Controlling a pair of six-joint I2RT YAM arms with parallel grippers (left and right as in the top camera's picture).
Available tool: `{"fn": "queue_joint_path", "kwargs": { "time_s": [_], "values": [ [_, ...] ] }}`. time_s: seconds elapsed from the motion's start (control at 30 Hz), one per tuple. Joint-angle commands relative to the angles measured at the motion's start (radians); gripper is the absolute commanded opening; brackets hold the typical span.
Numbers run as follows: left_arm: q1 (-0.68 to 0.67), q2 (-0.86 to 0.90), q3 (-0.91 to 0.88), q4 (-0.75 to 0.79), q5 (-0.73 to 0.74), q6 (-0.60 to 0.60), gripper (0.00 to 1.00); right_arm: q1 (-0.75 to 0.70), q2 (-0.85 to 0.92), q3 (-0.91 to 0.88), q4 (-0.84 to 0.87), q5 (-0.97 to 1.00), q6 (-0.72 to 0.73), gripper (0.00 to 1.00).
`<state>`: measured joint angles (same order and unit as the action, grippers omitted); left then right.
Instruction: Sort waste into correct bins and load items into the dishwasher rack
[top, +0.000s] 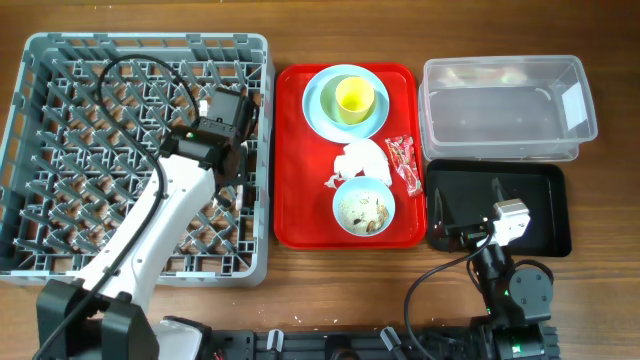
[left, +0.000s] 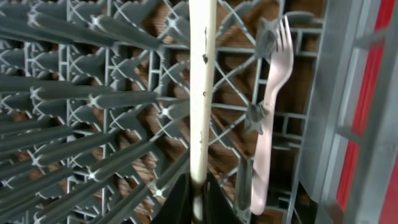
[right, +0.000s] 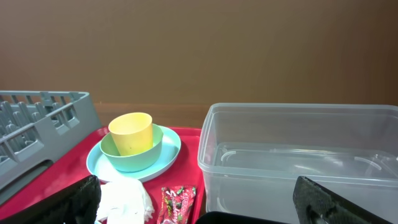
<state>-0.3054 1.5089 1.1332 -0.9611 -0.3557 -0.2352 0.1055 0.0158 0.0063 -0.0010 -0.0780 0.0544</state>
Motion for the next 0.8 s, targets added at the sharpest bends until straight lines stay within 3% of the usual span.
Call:
{"fn": "queue_joint_path", "kwargs": {
  "time_s": [0.0,0.3,0.5,0.67,0.77],
  "values": [
    [0.005,0.025,-0.011,0.000,0.026,0.049,0.04,-0.005,0.001,-0.001,0.003,0.002,-0.002,1.00],
    [0.009,0.033,-0.051,0.050,-0.039,0.049,0.09,-0.005,0.001,-0.001,0.003,0.002,-0.002,1.00],
    [0.012,0.033,-0.051,0.064,-0.078,0.048,0.26,-0.005,0.001,-0.001,0.003,0.002,-0.002,1.00],
    [0.013,0.026,-0.045,0.098,-0.089,0.041,0.32,-0.005,0.001,-0.001,0.003,0.002,-0.002,1.00],
    [0.013,-0.002,-0.026,0.095,0.005,0.013,0.34,-0.005,0.001,-0.001,0.003,0.002,-0.001,1.00]
  ]
}}
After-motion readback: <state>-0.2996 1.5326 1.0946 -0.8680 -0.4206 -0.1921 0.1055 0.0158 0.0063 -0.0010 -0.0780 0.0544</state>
